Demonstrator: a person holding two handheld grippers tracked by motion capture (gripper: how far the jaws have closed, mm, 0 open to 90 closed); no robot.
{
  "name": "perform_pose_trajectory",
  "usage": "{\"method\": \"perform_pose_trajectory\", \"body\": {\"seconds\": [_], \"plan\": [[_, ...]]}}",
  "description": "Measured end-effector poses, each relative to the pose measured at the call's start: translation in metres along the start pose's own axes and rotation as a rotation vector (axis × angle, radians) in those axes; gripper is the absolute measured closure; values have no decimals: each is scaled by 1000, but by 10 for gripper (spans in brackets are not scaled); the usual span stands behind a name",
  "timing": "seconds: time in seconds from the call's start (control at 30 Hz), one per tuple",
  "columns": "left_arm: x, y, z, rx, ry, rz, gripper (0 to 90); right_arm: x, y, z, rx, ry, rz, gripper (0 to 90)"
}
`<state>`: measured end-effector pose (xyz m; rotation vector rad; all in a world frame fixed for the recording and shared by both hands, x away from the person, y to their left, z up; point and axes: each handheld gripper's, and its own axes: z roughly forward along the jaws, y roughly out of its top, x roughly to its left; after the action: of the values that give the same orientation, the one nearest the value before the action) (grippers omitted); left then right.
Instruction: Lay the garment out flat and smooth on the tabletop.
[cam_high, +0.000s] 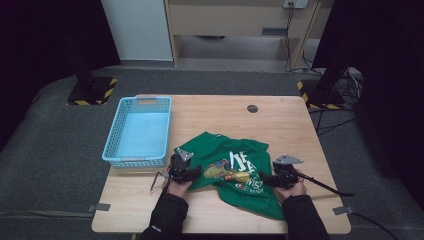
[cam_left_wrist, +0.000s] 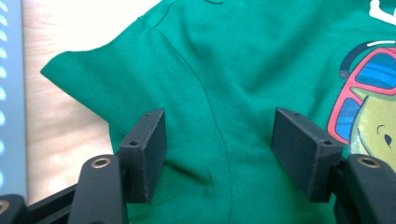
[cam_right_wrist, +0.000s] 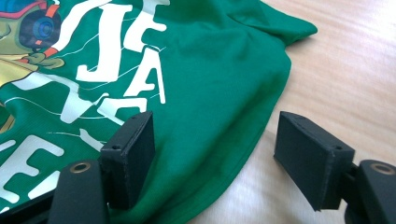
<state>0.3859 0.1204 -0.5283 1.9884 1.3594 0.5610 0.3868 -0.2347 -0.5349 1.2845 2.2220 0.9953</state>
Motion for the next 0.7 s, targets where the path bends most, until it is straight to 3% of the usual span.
{"method": "perform_pose_trajectory", "body": {"seconds": [0.07,0.17,0.27,0.47,0.7], "plan": [[-2,-1,-3,10,-14,14,350,0,-2,-3,9,0,0,277],[1,3,-7,5,-35,3,340,-1,1,-6,34,-3,14,259],[7,13,-11,-23,-33,-16,338,-2,11,-11,4,-8,-5,261],[12,42,-10,-62,-19,10,329,-5,50,-17,-77,-27,-31,258],[16,68,5,-113,-13,55,323,-14,83,5,-103,-30,8,317]]}}
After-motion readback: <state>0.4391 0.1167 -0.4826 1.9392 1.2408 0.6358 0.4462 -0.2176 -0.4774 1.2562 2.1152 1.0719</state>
